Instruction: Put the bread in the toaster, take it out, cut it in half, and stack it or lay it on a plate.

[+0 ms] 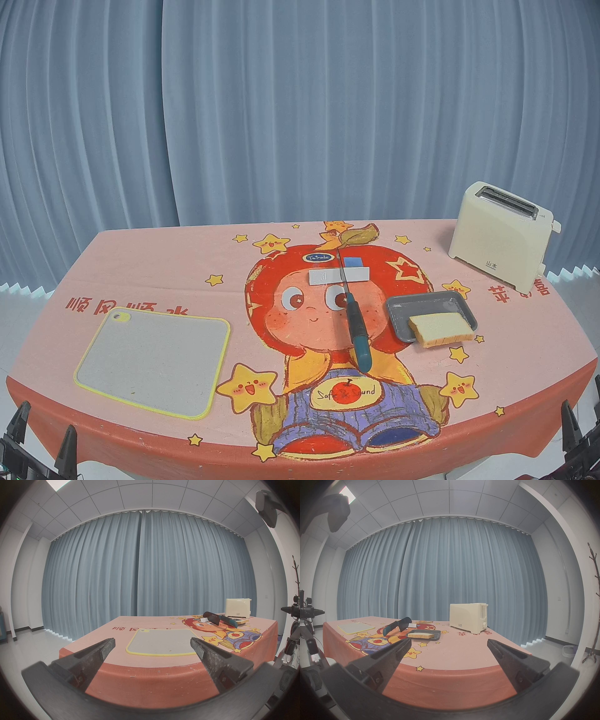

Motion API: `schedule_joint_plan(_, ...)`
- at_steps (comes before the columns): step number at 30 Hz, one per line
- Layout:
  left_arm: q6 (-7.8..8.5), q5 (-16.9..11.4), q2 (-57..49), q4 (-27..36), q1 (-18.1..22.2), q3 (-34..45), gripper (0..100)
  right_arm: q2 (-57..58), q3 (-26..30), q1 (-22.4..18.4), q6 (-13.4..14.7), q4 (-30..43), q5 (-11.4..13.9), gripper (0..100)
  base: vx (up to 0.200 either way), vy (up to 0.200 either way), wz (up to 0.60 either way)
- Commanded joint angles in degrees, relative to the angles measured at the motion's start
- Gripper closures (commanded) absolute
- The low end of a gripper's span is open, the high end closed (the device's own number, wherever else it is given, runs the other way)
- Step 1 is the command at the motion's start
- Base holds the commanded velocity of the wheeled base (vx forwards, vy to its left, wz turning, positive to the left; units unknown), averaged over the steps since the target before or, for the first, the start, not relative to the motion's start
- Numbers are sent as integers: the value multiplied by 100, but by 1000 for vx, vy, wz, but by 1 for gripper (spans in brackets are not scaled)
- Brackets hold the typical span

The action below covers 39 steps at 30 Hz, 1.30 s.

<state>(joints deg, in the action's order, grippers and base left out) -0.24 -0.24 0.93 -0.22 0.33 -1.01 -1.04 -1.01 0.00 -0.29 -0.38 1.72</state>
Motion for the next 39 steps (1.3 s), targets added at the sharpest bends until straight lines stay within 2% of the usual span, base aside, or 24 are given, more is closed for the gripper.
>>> schedule_joint_plan(1,-2,-2,-93,-4,2,101,0,104,101,0,-15,-15,13,0,0,0,0)
schedule_joint_plan(38,-2,-2,-93,-4,2,101,0,104,101,0,-6,-33,-22,0,0,0,0)
schedule_joint_plan(39,-2,-2,-93,-4,2,101,0,104,92,0,-6,-323,13,0,0,0,0)
